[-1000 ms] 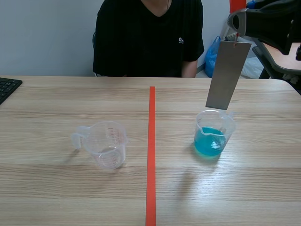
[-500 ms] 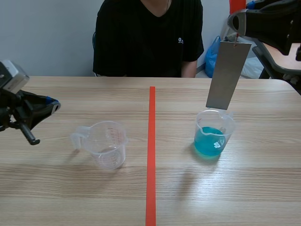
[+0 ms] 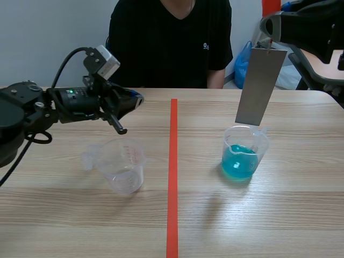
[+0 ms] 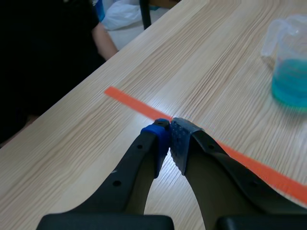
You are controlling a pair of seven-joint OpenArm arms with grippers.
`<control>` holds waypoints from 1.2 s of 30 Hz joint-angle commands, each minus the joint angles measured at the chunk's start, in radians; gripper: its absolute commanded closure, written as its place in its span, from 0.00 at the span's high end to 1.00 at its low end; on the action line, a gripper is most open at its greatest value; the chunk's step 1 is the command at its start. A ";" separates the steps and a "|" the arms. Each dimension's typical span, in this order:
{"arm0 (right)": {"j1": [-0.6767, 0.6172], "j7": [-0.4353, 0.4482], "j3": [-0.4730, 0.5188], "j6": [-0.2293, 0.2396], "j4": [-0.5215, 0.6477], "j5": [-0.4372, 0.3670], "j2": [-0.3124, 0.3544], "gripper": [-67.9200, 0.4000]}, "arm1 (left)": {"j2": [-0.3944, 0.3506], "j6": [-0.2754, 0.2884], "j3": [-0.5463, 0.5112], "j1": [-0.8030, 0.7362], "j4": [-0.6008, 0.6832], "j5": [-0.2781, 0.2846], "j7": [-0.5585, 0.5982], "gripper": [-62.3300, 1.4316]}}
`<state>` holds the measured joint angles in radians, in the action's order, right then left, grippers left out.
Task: Do the redox reaction experiment.
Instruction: 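Raise the plate and point at it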
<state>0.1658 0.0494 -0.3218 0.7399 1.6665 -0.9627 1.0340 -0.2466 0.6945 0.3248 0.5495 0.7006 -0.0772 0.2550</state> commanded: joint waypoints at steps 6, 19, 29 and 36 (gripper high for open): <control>0.017 0.007 0.023 0.006 0.008 -0.018 0.016 0.02 | 0.101 0.002 0.064 0.044 -0.021 0.014 -0.029 0.09; 0.017 0.004 0.023 0.006 0.008 -0.018 0.016 0.02 | 0.203 0.002 0.079 0.047 -0.031 0.123 -0.116 0.09; 0.017 0.004 0.023 0.006 0.008 -0.019 0.016 0.02 | 0.250 0.002 0.079 0.047 -0.031 0.239 -0.143 0.09; 0.017 -0.003 0.023 0.006 0.008 -0.037 0.016 0.02 | 0.260 0.002 0.079 0.047 -0.031 0.239 -0.109 0.09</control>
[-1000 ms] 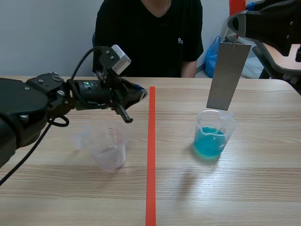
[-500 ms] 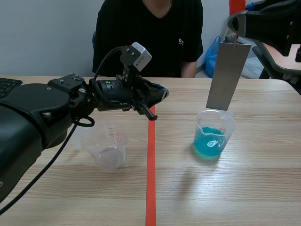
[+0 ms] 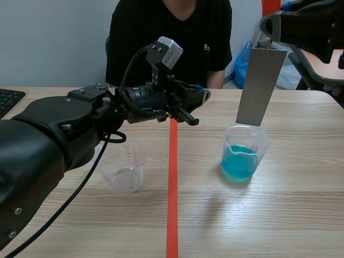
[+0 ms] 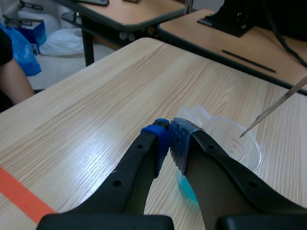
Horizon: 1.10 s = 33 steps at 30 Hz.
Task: Do the redox reaction experiment.
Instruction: 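Raise the plate and point at it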
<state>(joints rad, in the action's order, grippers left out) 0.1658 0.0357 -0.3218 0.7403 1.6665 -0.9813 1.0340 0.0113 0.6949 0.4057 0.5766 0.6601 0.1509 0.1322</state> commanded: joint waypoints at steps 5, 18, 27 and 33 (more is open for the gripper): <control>0.017 0.010 0.023 0.005 0.008 -0.019 0.016 0.02 | 0.011 0.001 -0.002 0.013 0.009 0.012 0.034 0.09; 0.017 0.000 0.023 0.005 0.008 -0.030 0.016 0.02 | 0.014 0.001 -0.002 0.007 0.009 -0.002 0.058 0.09; 0.017 -0.011 0.023 0.005 0.008 -0.045 0.016 0.02 | 0.013 0.001 -0.002 0.029 0.001 0.000 0.083 0.09; 0.017 -0.011 0.023 0.005 0.008 -0.045 0.016 0.02 | 0.013 0.001 0.027 0.089 -0.073 0.007 0.137 0.09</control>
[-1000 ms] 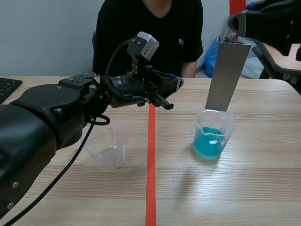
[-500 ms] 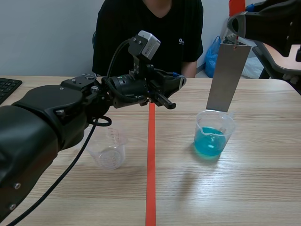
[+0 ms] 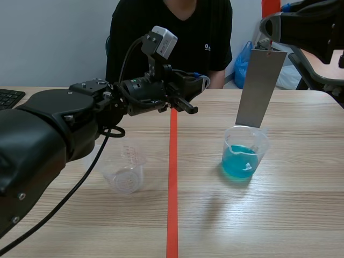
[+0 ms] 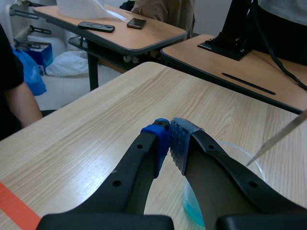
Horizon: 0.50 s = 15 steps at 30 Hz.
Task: Do the redox reaction experiment.
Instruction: 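Raise the plate and point at it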
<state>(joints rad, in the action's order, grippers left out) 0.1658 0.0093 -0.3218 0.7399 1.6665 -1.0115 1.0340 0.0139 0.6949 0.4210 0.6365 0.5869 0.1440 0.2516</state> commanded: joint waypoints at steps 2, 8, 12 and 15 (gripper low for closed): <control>0.017 0.015 0.023 0.006 0.008 -0.014 0.016 0.02 | 0.012 0.001 0.028 0.035 -0.022 0.014 0.039 0.09; 0.017 0.014 0.023 0.006 0.008 -0.014 0.016 0.02 | 0.013 0.001 0.031 0.034 -0.042 0.014 0.067 0.09; 0.017 0.015 0.023 0.006 0.008 -0.015 0.016 0.02 | 0.013 0.001 0.031 0.035 -0.042 0.014 0.082 0.09; 0.017 0.015 0.023 0.006 0.008 -0.014 0.016 0.02 | 0.013 0.001 0.031 0.034 -0.042 0.013 0.082 0.09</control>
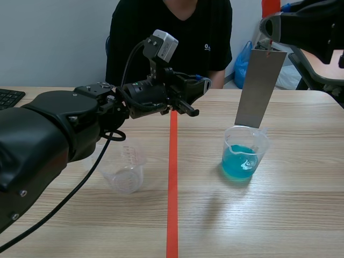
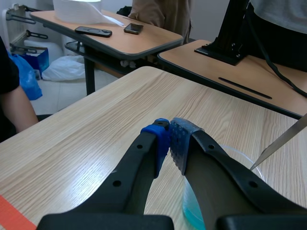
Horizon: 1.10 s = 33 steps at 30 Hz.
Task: Do the redox reaction experiment.
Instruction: 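Raise the plate and point at it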
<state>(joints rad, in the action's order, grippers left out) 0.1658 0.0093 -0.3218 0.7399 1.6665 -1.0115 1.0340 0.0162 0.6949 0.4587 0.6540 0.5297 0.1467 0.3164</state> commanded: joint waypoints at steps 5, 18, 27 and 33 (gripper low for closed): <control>0.017 0.015 0.023 0.006 0.008 -0.015 0.016 0.02 | 0.009 0.001 -0.007 0.017 0.015 0.011 0.017 0.09; 0.017 0.015 0.023 0.006 0.008 -0.015 0.016 0.02 | 0.024 0.001 -0.004 0.008 0.015 0.006 0.028 0.09; 0.017 0.015 0.023 0.006 0.008 -0.015 0.016 0.02 | 0.045 0.001 0.039 -0.011 0.015 -0.112 0.060 0.09; 0.017 0.015 0.023 0.006 0.008 -0.015 0.016 0.02 | 0.035 0.001 0.038 -0.025 0.015 -0.148 0.107 0.09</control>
<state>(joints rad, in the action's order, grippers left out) 0.1658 0.0093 -0.3218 0.7399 1.6665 -1.0115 1.0340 0.0479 0.6949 0.5037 0.6098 0.5297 -0.0185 0.4015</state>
